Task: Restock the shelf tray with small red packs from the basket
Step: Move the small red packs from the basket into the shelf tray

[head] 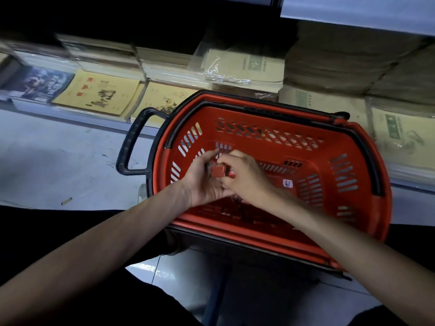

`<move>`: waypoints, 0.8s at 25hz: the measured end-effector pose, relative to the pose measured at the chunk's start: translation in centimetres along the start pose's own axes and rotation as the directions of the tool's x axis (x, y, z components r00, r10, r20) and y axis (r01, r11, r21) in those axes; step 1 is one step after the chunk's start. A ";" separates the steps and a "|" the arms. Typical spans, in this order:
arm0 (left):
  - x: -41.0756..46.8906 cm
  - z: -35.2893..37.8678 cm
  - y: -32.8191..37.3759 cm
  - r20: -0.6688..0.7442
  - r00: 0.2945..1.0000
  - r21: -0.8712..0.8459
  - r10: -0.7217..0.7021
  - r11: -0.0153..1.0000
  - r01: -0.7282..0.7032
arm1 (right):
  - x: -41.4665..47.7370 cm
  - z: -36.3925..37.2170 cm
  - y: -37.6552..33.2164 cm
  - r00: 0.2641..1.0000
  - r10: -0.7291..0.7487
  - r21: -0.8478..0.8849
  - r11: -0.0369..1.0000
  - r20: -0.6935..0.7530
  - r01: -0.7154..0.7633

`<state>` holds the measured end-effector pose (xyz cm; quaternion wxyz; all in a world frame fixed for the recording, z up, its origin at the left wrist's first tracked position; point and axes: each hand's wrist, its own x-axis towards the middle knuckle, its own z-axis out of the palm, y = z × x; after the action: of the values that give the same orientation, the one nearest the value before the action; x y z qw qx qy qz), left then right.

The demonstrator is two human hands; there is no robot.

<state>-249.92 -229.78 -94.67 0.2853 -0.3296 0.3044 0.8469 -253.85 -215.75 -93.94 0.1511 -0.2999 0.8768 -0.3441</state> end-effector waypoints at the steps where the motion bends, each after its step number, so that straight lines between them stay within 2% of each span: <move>1: -0.2 0.1 0.0 -0.024 1.000 -0.008 0.015 1.000 -0.015 | -0.1 0.0 -0.2 0.999 0.012 0.006 1.000 0.031 -0.012; 5: -0.3 0.0 -0.8 -0.071 0.997 0.001 0.014 1.000 -0.014 | -0.8 -0.8 -0.7 0.983 0.081 0.105 0.989 0.166 -0.100; 11: 0.2 -0.6 -1.0 -0.101 0.994 0.027 0.048 0.999 -0.045 | -1.9 -0.8 -0.8 0.971 0.092 -0.012 0.996 0.219 -0.092; 13: 0.3 -0.7 -1.0 -0.136 0.989 0.022 0.054 0.998 -0.052 | -2.0 -1.1 -0.5 0.967 0.125 0.160 0.974 0.223 -0.162; 15: 0.4 -0.7 -1.2 -0.167 0.985 -0.007 0.046 0.999 -0.048 | -1.4 -1.9 0.8 0.968 0.195 0.377 0.894 0.158 -0.242; 16: 0.3 -0.8 -1.2 -0.175 0.984 -0.019 0.043 0.999 -0.047 | -0.9 -2.3 2.0 0.966 0.236 0.421 0.869 0.110 -0.260; 18: 0.3 -1.0 -1.3 -0.189 0.981 -0.014 0.041 0.999 -0.045 | 0.6 -3.0 5.7 0.933 0.356 0.394 0.851 0.051 -0.347; 20: 0.3 -1.1 -1.5 -0.188 0.981 -0.011 0.040 0.999 -0.043 | 1.1 -2.7 10.5 0.851 0.524 0.244 0.821 0.037 -0.516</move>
<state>-248.67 -229.52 -96.00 0.2348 -0.4039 0.3303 0.8201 -260.40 -208.92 -99.37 0.2612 -0.0230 0.8781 -0.4002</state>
